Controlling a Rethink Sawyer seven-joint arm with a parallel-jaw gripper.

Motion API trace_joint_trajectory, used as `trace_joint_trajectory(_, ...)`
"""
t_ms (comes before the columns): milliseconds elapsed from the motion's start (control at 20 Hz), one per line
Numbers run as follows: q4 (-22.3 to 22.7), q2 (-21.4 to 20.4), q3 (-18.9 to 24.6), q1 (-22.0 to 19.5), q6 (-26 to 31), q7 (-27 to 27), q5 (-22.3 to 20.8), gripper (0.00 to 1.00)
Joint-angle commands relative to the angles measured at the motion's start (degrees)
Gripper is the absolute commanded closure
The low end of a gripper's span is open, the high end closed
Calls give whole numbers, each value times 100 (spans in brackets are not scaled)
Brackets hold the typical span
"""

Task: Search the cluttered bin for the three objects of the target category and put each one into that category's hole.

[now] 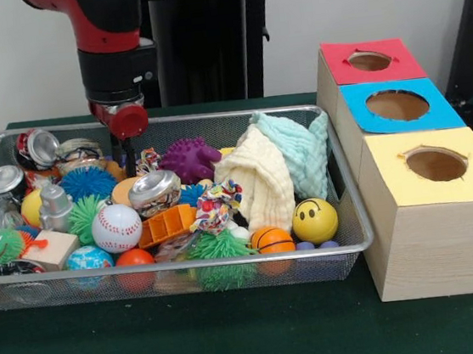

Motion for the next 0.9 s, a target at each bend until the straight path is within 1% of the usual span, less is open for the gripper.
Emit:
trace_joint_trajectory(50, -218, 441, 852, -171, -438, 1076, -153, 0)
trace_joint_trajectory(200, -246, 458, 994, -234, -471, 1088, -171, 0)
trace_joint_trajectory(350, -207, 370, 990, -186, -484, 1108, -123, 0)
trace_joint_trajectory(500, -279, 352, 895, -111, -467, 944, -201, 0)
trace_joint_trajectory(550, -312, 357, 861, -80, -467, 888, -249, 100)
trace_joint_trajectory(650, -353, 346, 764, 18, -478, 797, -286, 100)
trace_joint_trajectory(750, -319, 336, 740, 63, -498, 862, -241, 100)
trace_joint_trajectory(900, -182, 142, 588, 215, -414, 986, -54, 100)
